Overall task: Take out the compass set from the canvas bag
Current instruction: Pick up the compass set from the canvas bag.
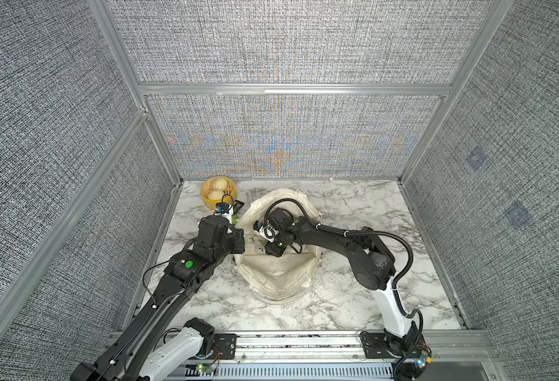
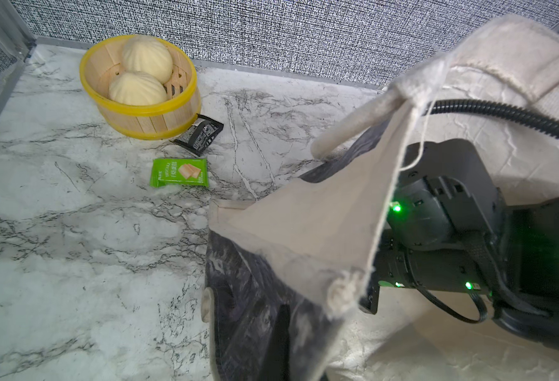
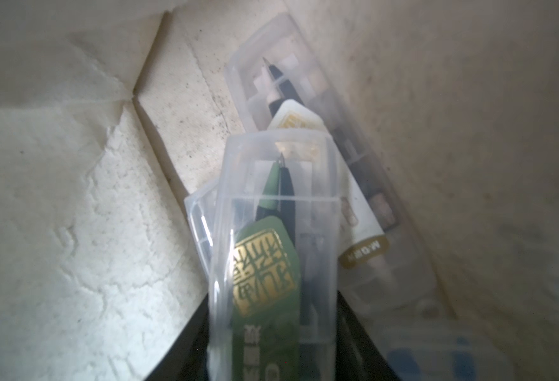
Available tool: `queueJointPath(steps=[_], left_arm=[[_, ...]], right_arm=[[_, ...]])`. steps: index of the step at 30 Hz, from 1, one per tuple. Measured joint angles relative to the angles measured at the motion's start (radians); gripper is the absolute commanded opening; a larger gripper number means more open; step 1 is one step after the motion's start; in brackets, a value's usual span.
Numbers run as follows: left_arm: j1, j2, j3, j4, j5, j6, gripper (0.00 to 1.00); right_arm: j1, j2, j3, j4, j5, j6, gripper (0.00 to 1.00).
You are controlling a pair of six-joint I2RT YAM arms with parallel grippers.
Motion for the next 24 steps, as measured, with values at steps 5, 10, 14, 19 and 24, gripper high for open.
queueJointPath(steps=[5, 10, 14, 19, 24], left_arm=[[0.0, 0.001, 0.002, 0.0, 0.0, 0.0, 0.0], [0.0, 0.005, 0.01, -0.002, 0.0, 0.0, 0.0], [0.0, 0.011, 0.017, -0.005, 0.0, 0.0, 0.0], [0.0, 0.015, 0.035, -0.016, 0.0, 0.0, 0.0], [0.0, 0.016, 0.035, -0.019, -0.003, 0.0, 0.0]], right_arm=[[0.004, -0.053, -0.021, -0.041, 0.018, 0.019, 0.36], [0.013, -0.116, -0.039, -0.052, 0.041, 0.03, 0.35], [0.021, -0.174, -0.056, -0.065, 0.048, 0.038, 0.34], [0.036, -0.249, -0.066, -0.102, 0.063, 0.045, 0.34], [0.06, -0.35, -0.078, -0.163, 0.056, 0.058, 0.33]])
